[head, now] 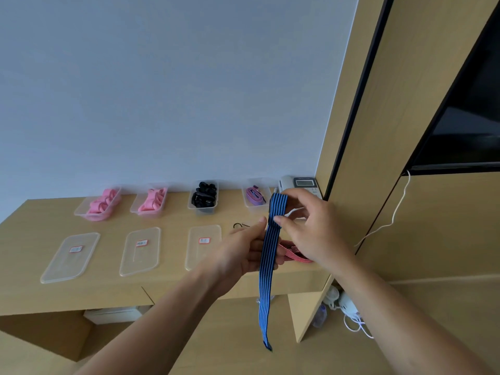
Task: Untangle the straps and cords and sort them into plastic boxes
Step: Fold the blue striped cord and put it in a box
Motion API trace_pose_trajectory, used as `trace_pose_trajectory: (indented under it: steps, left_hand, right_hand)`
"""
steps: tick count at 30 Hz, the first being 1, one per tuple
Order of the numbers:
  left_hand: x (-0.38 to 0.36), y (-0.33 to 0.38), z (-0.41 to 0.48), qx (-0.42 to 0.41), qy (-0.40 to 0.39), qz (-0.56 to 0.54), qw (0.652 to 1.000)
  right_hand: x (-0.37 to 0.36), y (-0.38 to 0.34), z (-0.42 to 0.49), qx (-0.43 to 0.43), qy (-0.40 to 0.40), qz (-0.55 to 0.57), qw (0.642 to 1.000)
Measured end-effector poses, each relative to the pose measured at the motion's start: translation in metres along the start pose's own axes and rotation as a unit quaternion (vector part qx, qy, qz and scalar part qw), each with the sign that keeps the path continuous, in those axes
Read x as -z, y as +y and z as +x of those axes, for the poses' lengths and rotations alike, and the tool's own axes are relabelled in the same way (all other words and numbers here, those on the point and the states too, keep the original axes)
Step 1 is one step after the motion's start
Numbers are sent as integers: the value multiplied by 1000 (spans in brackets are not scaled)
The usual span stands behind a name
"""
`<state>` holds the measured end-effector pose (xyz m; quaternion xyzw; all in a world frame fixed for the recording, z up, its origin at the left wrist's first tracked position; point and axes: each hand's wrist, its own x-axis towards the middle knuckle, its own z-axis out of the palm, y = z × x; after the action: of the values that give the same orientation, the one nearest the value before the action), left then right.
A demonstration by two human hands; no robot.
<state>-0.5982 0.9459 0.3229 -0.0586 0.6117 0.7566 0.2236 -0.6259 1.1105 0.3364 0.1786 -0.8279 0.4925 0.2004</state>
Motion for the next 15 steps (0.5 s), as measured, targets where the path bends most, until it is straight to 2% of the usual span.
trace_pose_trajectory:
  steps: [4, 7, 15]
  left_hand:
    - [-3, 4, 2, 6, 10, -40, 999]
    - [-1, 6, 3, -3, 9, -78, 997]
    - [-1, 8, 7, -51, 21, -64, 996]
  right_hand:
    - [-7, 7, -16, 131, 32, -71, 988]
    - [-12, 12, -24, 192, 37, -88, 977]
    - [-10, 20, -46, 215, -11, -91, 972]
